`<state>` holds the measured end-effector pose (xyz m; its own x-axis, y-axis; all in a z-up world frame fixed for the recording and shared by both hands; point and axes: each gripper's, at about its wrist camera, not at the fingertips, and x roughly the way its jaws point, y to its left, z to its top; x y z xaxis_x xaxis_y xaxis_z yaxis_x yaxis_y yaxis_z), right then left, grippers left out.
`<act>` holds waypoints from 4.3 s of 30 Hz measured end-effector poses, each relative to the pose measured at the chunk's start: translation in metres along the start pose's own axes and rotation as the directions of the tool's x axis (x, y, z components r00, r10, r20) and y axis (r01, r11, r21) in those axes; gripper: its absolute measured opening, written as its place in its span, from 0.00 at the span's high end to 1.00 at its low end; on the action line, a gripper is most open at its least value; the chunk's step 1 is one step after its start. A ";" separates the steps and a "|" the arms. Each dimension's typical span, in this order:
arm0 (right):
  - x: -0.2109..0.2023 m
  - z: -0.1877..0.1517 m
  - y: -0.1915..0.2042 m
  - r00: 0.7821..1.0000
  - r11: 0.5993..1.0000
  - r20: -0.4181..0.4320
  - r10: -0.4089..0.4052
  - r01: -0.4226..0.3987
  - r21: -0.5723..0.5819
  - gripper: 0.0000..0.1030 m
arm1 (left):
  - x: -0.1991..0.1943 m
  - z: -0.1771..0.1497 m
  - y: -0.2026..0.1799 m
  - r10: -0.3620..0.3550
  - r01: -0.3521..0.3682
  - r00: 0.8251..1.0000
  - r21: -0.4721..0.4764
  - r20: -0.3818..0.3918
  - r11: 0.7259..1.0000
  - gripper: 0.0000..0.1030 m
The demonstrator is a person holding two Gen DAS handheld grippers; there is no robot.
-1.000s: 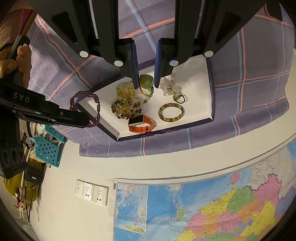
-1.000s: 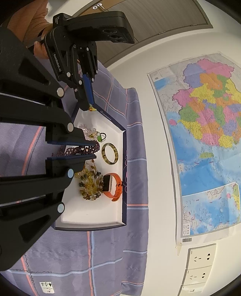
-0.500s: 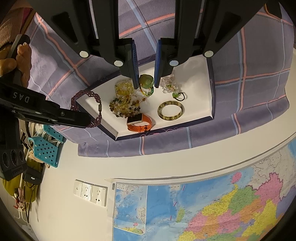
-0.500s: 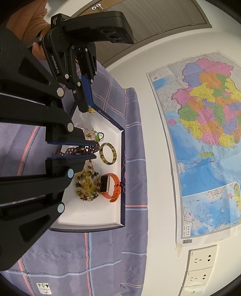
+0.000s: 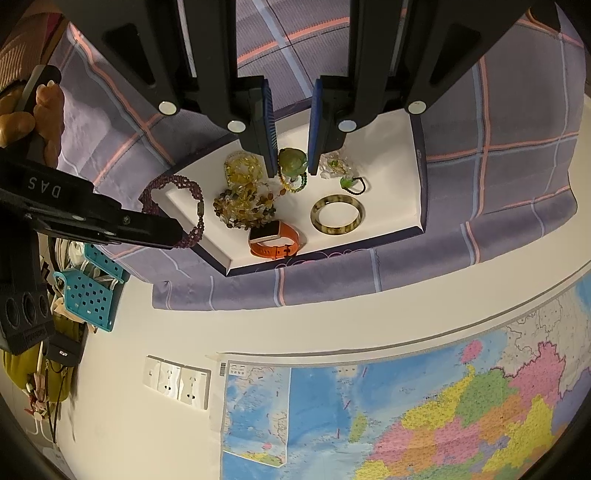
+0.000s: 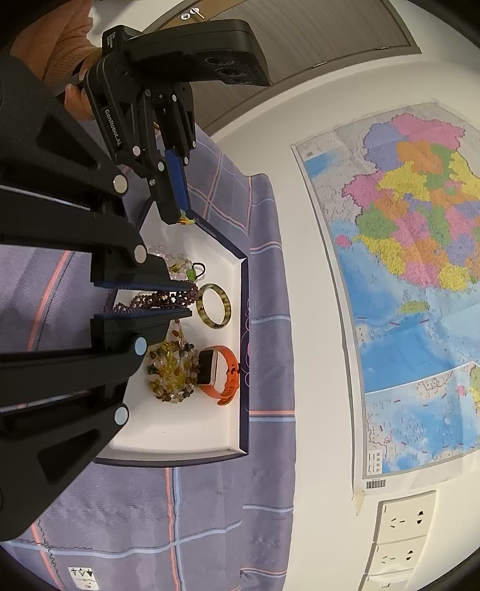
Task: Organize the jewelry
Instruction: 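Carry the ring and the dark red bracelet over the white tray with both grippers, then lower the ring and the dark red bracelet into the tray with both grippers, then open both grippers to release the ring and bracelet in the tray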
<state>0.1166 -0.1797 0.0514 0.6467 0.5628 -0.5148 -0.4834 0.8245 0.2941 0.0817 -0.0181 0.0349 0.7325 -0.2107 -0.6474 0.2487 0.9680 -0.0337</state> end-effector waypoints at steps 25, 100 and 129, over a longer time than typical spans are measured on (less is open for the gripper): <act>0.011 0.005 -0.002 1.000 1.000 -0.007 -0.003 0.003 0.007 0.91 | 0.010 0.007 0.007 0.019 -0.020 1.000 -0.012 -0.014 1.000 0.86; 0.062 0.008 -0.025 0.996 0.996 -0.086 0.002 0.005 0.085 0.91 | 0.054 0.017 0.027 0.066 -0.076 0.991 -0.078 -0.114 0.994 0.86; 0.091 0.009 -0.047 0.989 0.987 -0.141 -0.038 0.060 0.150 0.88 | 0.073 0.014 0.036 0.080 -0.096 0.984 -0.097 -0.162 0.991 0.84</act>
<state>0.2035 -0.1665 -0.0019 0.5751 0.5169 -0.6342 -0.3499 0.8561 0.3804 0.1530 -0.0002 -0.0030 0.6373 -0.1080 -0.7630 0.1144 0.9924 -0.0449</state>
